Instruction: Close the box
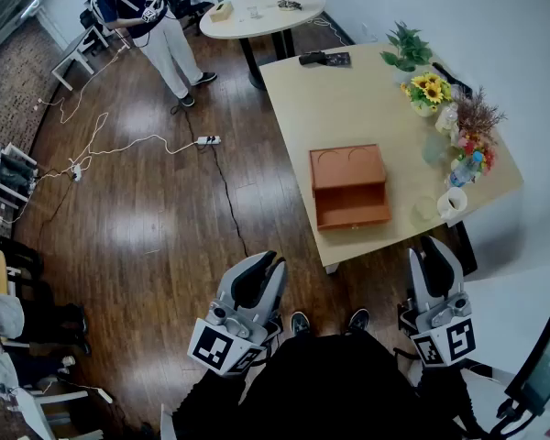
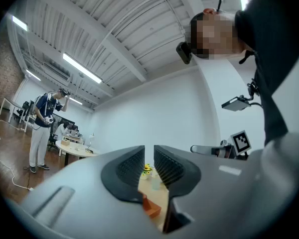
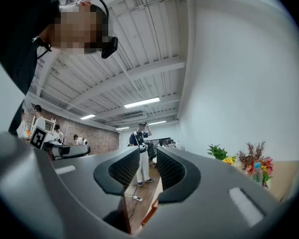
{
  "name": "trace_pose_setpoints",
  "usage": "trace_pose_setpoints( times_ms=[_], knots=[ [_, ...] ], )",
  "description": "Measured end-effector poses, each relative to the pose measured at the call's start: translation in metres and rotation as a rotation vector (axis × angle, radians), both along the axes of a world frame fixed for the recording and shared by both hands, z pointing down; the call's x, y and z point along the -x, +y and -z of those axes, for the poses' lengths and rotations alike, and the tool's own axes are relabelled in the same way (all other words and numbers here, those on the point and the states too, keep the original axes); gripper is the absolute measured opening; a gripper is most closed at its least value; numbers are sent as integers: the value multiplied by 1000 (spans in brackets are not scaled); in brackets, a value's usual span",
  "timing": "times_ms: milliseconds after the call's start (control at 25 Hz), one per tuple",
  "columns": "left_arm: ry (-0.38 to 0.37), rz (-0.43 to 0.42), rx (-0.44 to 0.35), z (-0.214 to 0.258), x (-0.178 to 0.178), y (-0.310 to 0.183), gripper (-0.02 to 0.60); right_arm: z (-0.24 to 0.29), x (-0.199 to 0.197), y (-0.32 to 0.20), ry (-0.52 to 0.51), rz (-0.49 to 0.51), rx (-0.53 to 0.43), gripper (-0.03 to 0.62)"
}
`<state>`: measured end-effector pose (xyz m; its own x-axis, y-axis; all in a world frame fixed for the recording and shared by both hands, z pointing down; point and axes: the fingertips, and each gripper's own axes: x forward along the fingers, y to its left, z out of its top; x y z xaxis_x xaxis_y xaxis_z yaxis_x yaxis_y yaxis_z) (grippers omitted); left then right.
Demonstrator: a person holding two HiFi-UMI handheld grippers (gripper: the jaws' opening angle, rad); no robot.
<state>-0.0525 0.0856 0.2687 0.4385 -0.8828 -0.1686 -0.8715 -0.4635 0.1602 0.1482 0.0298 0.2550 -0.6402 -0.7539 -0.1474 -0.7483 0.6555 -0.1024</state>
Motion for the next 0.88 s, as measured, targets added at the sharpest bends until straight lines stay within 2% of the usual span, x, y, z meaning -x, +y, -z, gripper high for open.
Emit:
trace_pose_setpoints(
  times_ms=[240,480,680,880],
  knots=[
    [-2,-7,3,-5,26,-6,38,-2,26,-2,19,-6,-14,107],
    [-11,-108,16,-17,31,-16,38,-16,61,-1,59,-29,13,107],
    [-18,-167,70,-42,24,-32,37,-39,81,-6,101,-22,53,107],
    [-52,-169,152,-74,5,-55,38,-79,83,-27,121,3,104,107]
  ],
)
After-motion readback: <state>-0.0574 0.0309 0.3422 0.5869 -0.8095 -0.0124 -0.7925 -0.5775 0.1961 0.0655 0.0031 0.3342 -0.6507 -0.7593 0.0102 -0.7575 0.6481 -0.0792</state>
